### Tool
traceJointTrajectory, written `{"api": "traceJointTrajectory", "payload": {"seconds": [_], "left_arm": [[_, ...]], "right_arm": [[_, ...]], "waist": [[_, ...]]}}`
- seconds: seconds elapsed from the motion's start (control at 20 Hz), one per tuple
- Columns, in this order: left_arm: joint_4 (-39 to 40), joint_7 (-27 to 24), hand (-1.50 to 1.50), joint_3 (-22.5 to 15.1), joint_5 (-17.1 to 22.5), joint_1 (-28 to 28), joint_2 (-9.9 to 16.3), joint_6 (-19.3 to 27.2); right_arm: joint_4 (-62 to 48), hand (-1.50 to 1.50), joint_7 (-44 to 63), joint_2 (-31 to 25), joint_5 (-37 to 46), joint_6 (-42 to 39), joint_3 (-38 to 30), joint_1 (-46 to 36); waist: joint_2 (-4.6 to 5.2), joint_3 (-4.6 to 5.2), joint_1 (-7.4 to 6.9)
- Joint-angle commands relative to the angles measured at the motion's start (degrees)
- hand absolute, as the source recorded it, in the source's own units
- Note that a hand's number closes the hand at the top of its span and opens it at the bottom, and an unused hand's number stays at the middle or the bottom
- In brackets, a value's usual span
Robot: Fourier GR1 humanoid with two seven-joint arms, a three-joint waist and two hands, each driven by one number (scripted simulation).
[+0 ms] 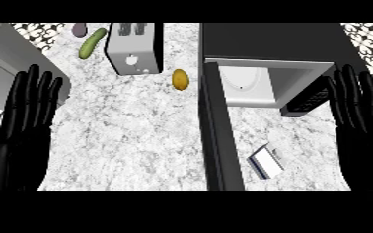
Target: Pick up the milk, place it into the microwave and close the microwave
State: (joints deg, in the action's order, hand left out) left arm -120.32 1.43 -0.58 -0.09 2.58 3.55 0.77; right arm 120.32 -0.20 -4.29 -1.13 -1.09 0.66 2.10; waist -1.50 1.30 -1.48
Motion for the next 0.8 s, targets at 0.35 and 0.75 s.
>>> {"api": "traceJointTrajectory", "payload": {"seconds": [0.35,0.75], "left_arm": [[-4.7,3.8,-1.50,-14.8,-2.9,7.7,-3.5,8.2],[6.6,-11.4,-1.50,-28.6,-7.6,13.5,-3.5,18.1]], "right_arm": [[7.1,-1.50,-5.7,1.1,-1.5,-6.7,8.6,20.7],[8.6,-1.50,-18.3,-0.6,0.0,-12.0,9.4,37.5]], "waist": [[1.22,-1.36,2.00],[1.25,-1.29,2.39]]}}
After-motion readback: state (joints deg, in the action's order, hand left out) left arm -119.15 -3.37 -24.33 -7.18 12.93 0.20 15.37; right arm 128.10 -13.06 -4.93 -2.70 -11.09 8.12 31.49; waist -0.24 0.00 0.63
